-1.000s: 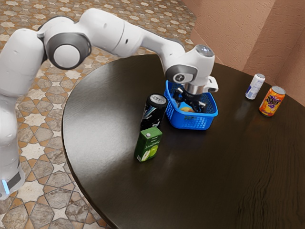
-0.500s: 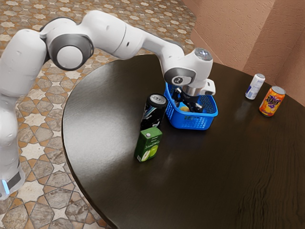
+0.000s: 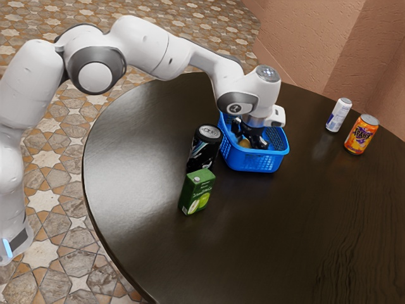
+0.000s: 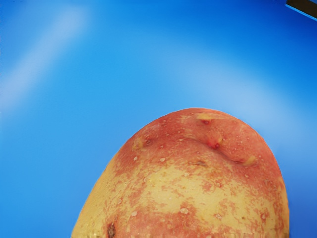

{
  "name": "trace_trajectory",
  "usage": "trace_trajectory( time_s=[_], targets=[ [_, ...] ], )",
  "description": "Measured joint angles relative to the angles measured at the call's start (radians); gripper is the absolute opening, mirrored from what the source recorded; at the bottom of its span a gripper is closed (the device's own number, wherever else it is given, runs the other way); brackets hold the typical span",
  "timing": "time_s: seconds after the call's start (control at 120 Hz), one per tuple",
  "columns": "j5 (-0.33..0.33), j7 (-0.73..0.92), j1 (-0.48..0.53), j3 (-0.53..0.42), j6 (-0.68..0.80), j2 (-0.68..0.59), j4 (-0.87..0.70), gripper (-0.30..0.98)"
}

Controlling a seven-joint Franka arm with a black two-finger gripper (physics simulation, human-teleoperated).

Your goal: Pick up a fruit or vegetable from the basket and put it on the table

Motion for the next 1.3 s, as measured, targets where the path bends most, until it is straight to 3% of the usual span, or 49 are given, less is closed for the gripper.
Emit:
trace_trajectory(
  time_s=[0.308,0.467,0.55,0.792,0.967,1.083,1.217,1.25,1.3],
  targets=[
    [0.081,-0.016,-0.013,0.011,0.014,-0.023,0.0,0.22],
    [0.099,-0.041,-0.084,0.025,0.016,-0.207,-0.076,0.21],
    [0.141,-0.053,-0.131,0.025,0.017,-0.262,-0.074,0.2],
    [0.275,-0.079,-0.372,0.024,0.045,-0.178,0.11,0.18],
    [0.312,-0.09,-0.422,0.023,0.115,-0.089,0.189,0.17],
    [0.307,-0.093,-0.423,0.021,0.147,-0.076,0.19,0.45],
    [0.304,-0.118,-0.39,0.024,0.163,-0.111,0.177,0.59],
    [0.243,-0.173,-0.337,0.024,0.135,-0.147,0.143,0.61],
    [0.099,-0.282,-0.245,0.022,0.053,-0.215,0.118,0.64]
  ],
)
